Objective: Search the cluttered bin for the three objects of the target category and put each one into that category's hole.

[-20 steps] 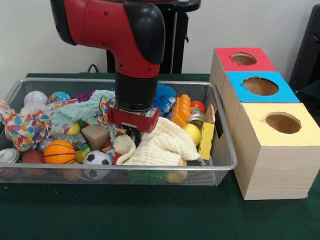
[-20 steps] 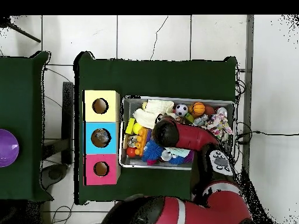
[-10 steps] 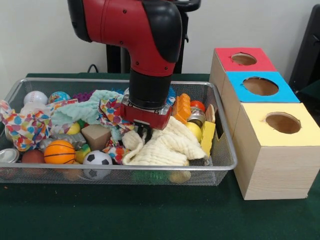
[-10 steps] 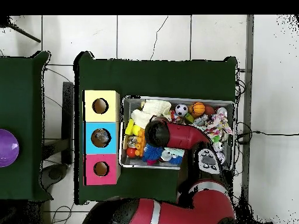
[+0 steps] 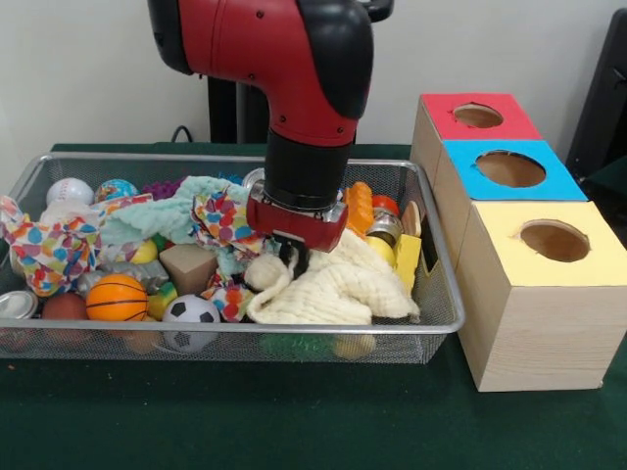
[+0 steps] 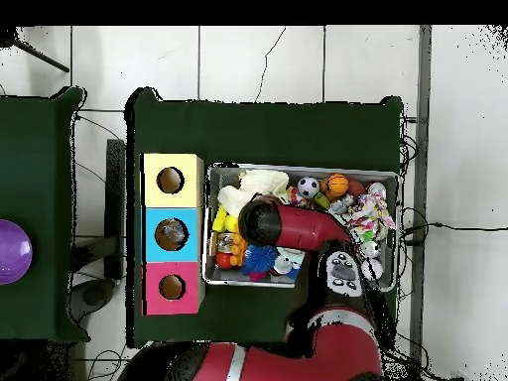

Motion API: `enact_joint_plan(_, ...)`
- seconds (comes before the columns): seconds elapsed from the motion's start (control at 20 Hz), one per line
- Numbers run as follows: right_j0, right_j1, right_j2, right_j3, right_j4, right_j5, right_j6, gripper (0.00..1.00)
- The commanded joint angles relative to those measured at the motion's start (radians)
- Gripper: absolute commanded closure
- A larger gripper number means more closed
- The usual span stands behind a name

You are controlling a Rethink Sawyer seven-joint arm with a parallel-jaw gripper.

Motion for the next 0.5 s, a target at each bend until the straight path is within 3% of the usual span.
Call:
enact_joint_plan(0.05, 0.134, -0.014, -0.056, -0.074, 0.064, 0.287, 0.192, 1.0)
enact_joint_plan(0.25, 0.244, -0.022, -0.233, -0.162, 0.016, 0.438, 0.191, 1.0)
enact_joint_plan(0.5, 0.333, -0.021, -0.378, -0.197, -0.032, 0.553, 0.216, 1.0)
